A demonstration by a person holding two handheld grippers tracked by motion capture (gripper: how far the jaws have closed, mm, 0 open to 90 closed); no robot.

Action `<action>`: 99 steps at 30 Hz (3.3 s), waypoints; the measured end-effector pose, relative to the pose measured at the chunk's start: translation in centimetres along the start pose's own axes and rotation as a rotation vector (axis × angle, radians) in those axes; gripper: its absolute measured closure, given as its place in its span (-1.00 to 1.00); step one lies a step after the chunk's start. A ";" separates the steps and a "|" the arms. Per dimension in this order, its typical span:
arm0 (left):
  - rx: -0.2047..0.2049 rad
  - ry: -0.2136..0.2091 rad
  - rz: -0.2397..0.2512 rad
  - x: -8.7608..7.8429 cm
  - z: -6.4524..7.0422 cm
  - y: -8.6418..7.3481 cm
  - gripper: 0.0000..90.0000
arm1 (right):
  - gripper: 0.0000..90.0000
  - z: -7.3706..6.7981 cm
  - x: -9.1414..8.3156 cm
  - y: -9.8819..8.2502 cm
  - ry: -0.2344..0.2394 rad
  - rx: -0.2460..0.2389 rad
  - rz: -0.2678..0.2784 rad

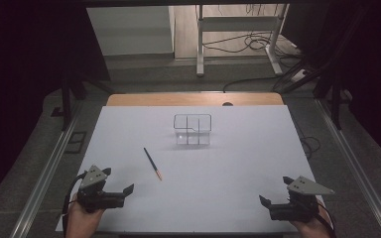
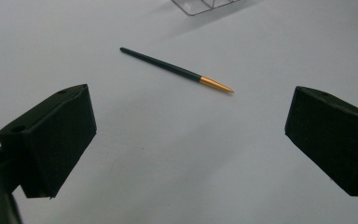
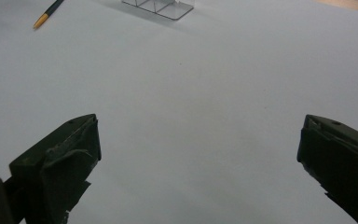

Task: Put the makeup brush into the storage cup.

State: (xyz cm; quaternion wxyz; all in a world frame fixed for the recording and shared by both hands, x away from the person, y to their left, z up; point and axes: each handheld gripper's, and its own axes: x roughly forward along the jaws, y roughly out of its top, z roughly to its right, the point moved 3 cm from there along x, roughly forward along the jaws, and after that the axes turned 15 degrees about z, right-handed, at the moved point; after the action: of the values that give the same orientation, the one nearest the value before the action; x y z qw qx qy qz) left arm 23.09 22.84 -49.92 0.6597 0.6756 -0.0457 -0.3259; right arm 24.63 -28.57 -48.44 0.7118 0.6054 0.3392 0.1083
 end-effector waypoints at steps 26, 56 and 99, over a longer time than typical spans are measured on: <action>-0.036 -0.011 -0.054 2.2 -0.8 1.2 -0.93 | -1.00 -0.2 0.3 -0.2 -0.001 -0.020 -0.015; -0.024 -0.035 -0.158 5.8 -1.6 2.8 -0.98 | -0.99 -0.7 0.7 -0.5 0.020 -0.061 -0.051; 0.003 -0.050 -0.324 11.8 -1.6 5.1 -0.96 | -0.99 -1.0 1.0 -0.7 0.023 -0.069 -0.095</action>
State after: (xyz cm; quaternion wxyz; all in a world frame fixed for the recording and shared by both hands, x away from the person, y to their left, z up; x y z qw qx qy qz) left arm 35.03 17.79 -49.82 0.5961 0.6670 0.0470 -0.4445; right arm 24.53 -27.40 -49.51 0.7328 0.5623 0.3717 0.0929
